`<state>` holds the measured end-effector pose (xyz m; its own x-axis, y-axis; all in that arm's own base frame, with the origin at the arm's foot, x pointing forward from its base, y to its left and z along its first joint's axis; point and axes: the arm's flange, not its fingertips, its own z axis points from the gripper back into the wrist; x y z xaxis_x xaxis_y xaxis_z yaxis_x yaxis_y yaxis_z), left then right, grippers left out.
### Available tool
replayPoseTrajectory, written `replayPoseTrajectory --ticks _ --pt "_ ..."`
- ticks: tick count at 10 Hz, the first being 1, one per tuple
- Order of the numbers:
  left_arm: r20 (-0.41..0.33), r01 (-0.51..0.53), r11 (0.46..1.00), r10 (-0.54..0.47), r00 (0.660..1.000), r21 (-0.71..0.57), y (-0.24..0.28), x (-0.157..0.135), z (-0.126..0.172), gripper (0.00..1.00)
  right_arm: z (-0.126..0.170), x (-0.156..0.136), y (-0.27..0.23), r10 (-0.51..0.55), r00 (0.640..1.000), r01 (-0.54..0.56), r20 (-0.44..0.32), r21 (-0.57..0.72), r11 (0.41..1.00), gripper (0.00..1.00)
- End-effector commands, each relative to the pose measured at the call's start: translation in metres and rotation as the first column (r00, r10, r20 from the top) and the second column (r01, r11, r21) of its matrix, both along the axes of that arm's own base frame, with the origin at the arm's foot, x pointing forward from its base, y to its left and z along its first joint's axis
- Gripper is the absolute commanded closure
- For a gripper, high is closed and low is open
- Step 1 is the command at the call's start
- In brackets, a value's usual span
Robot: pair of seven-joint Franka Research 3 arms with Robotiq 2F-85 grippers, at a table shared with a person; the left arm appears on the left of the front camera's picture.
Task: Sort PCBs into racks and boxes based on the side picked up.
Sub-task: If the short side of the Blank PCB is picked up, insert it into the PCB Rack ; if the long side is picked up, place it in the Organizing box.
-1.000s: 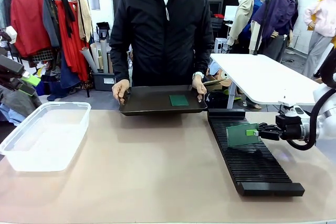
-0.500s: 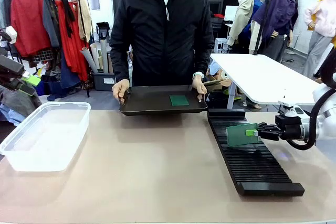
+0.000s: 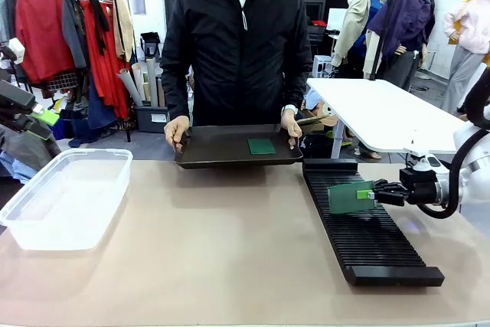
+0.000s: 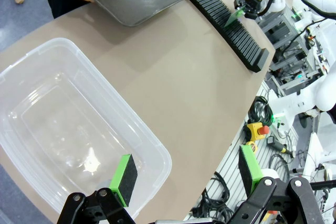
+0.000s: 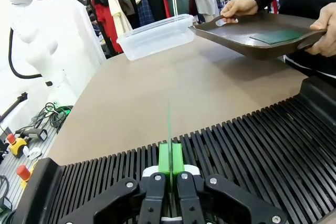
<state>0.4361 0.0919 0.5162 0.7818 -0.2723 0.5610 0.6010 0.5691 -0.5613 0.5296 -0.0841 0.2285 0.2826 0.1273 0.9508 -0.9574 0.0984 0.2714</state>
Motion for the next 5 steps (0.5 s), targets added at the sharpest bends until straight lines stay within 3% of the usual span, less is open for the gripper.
replayPoseTrajectory --ticks 1,5 --pt "0.001 0.002 1.0 -0.002 1.0 -0.006 0.0 -0.0001 0.0005 0.0 -0.003 0.0031 0.0058 -0.021 0.999 0.021 0.029 -0.014 1.0 1.0" --pt "0.001 0.002 1.0 -0.002 1.0 -0.006 0.0 -0.0001 0.0005 0.0 -0.0001 0.0001 0.0001 0.0 1.0 0.0 0.0 -0.001 1.0 1.0"
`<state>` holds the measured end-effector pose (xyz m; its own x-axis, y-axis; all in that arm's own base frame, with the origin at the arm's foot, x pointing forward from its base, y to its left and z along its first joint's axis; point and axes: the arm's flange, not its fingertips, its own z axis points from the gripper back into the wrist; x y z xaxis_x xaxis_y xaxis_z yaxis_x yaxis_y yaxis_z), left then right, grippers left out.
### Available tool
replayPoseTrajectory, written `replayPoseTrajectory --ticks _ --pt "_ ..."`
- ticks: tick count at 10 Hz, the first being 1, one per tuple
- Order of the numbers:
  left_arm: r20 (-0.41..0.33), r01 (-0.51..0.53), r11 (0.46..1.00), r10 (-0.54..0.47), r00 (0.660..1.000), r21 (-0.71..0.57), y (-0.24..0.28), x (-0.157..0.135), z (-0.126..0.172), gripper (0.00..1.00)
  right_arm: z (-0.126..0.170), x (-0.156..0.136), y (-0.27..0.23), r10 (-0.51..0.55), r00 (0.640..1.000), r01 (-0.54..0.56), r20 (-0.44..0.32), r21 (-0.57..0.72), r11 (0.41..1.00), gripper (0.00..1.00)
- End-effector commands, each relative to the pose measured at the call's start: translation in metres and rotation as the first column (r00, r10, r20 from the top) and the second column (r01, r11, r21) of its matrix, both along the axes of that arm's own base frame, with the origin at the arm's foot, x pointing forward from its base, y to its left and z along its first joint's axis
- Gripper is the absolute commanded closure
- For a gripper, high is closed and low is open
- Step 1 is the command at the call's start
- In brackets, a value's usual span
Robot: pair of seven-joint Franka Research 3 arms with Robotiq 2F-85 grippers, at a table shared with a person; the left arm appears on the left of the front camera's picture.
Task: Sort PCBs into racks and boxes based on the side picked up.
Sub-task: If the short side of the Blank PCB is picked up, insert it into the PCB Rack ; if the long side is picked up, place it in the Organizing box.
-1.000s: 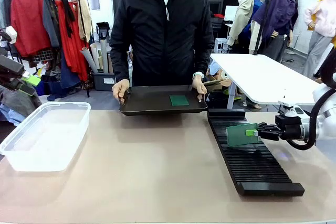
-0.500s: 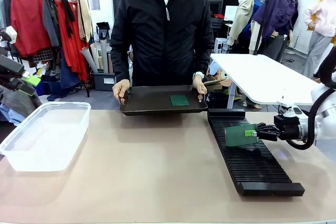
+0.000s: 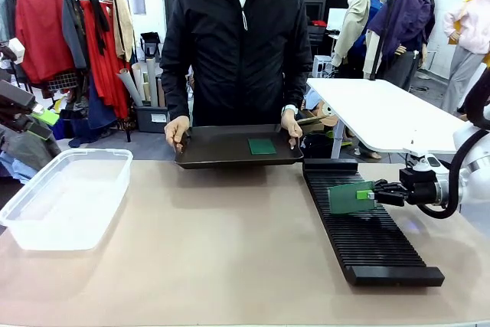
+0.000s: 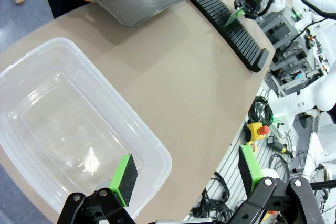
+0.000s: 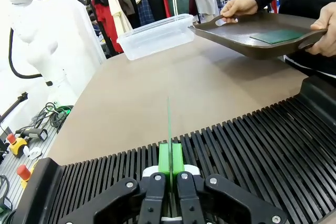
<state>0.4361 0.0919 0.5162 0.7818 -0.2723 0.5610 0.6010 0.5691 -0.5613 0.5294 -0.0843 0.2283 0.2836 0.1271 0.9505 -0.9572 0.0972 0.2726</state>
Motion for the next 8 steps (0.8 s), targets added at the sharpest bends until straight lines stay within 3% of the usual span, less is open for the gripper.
replayPoseTrajectory --ticks 1,8 --pt "0.001 0.002 1.0 -0.002 1.0 -0.006 0.0 0.0 0.001 0.0 0.0 0.0 0.0 -0.001 1.0 0.001 0.001 -0.001 1.0 1.0" --pt "0.001 0.002 1.0 -0.002 1.0 -0.006 0.0 0.0 0.001 0.0 -0.001 -0.004 -0.011 0.001 0.999 -0.002 0.035 0.047 0.999 1.0"
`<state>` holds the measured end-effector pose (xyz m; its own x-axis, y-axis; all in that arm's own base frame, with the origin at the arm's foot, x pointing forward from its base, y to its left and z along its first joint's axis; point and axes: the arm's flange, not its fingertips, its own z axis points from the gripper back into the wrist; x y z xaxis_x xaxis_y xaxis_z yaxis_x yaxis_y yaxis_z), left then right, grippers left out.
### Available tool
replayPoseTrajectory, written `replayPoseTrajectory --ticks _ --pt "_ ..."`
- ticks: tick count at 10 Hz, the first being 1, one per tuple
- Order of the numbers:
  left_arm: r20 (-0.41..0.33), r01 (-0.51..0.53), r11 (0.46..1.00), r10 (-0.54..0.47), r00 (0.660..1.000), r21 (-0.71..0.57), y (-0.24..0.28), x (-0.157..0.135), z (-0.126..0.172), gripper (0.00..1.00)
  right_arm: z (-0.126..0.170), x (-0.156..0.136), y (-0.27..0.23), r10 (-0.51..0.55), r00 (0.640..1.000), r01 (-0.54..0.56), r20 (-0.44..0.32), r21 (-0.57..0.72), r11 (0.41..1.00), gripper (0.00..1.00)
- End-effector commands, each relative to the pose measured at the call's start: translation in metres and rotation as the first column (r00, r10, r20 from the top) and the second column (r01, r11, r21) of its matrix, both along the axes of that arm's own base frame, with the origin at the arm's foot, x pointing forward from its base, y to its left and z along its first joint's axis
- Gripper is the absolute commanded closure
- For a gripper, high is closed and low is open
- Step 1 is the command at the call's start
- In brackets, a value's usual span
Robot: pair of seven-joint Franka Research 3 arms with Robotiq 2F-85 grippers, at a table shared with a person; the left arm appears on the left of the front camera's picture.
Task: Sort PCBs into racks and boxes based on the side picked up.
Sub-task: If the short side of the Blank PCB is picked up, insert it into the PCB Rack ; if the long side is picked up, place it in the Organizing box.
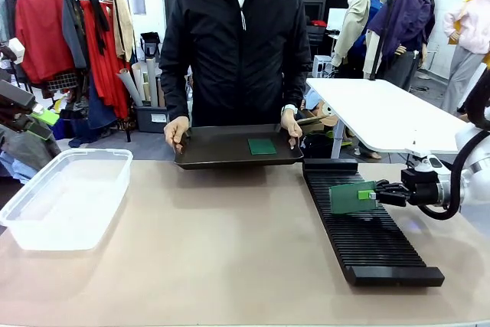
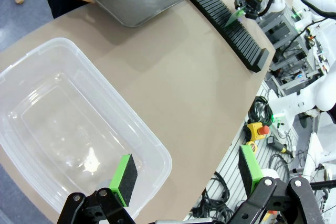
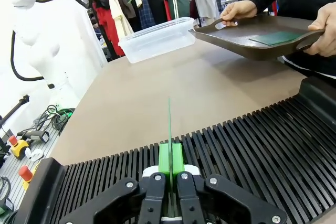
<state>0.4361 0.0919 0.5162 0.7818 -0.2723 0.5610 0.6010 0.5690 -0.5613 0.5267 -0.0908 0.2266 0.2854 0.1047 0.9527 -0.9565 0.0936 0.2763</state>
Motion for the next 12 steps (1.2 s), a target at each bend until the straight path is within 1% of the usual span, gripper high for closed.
replayPoseTrajectory --ticks 1,7,12 --pt "0.001 0.002 1.0 -0.002 1.0 -0.006 0.0 0.0 0.001 0.0 0.001 -0.002 -0.006 -0.007 0.999 0.006 0.046 0.032 0.999 1.0" --pt "0.001 0.002 1.0 -0.002 1.0 -0.006 0.0 0.0 0.001 0.0 -0.001 -0.001 -0.005 -0.009 0.998 0.007 0.069 0.037 0.999 1.0" --pt "0.001 0.002 1.0 -0.002 1.0 -0.006 0.0 0.0 0.001 0.0 -0.01 0.0 0.004 0.001 0.997 -0.001 0.08 -0.005 1.0 1.0"
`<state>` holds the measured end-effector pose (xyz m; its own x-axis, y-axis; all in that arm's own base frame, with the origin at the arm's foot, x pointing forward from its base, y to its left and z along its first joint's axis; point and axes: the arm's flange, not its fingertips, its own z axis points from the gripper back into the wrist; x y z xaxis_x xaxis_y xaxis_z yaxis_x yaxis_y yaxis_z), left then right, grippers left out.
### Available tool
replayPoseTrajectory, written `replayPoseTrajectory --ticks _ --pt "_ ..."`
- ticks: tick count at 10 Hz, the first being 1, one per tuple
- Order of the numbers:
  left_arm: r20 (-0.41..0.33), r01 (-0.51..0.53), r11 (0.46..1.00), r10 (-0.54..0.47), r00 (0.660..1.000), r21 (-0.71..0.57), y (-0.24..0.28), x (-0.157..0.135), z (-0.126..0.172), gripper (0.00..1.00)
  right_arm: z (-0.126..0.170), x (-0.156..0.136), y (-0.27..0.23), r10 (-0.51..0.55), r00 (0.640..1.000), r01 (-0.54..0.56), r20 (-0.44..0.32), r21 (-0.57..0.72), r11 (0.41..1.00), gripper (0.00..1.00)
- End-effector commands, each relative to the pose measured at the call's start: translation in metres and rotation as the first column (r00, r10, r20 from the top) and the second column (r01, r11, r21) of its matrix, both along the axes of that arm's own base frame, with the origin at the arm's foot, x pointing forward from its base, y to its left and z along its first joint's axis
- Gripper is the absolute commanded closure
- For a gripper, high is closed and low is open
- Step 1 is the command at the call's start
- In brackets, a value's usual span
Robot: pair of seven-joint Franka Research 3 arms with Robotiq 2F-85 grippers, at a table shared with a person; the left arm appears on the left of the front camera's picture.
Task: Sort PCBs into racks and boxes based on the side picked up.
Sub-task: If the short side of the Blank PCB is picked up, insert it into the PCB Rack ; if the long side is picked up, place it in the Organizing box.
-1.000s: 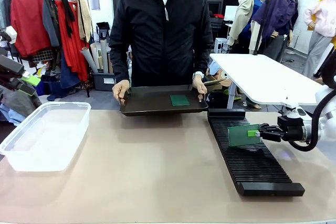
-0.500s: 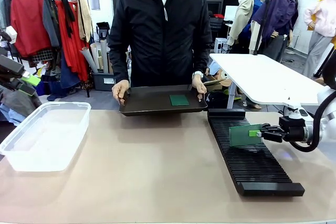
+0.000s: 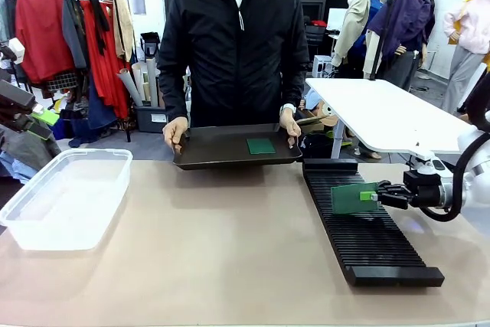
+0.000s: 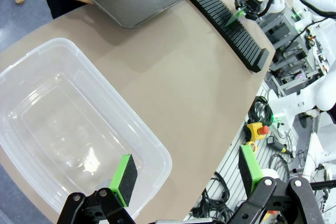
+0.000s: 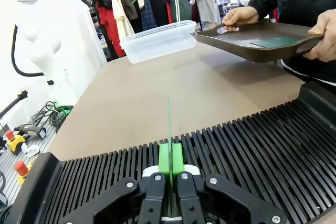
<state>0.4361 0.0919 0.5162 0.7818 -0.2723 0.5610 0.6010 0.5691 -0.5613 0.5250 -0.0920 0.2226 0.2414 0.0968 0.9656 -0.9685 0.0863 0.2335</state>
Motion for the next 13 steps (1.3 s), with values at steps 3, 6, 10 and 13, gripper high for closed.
replayPoseTrajectory --ticks 3,6,10,13 --pt "0.001 0.002 1.0 -0.002 1.0 -0.006 0.0 0.0 0.001 0.0 -0.007 -0.001 0.001 -0.003 0.999 0.004 0.038 -0.028 1.0 1.0" --pt "0.001 0.002 1.0 -0.002 1.0 -0.006 0.0 0.0 0.001 0.0 -0.011 0.001 -0.003 0.011 1.0 -0.01 0.016 -0.053 0.999 1.0" --pt "0.001 0.002 1.0 -0.002 1.0 -0.006 0.0 0.0 0.001 0.0 -0.012 0.002 -0.005 0.009 1.0 -0.009 0.011 -0.06 0.998 1.0" --pt "0.001 0.002 1.0 -0.002 1.0 -0.006 0.0 0.0 0.001 0.0 -0.013 0.002 -0.007 0.009 1.0 -0.008 0.009 -0.066 0.998 0.86"
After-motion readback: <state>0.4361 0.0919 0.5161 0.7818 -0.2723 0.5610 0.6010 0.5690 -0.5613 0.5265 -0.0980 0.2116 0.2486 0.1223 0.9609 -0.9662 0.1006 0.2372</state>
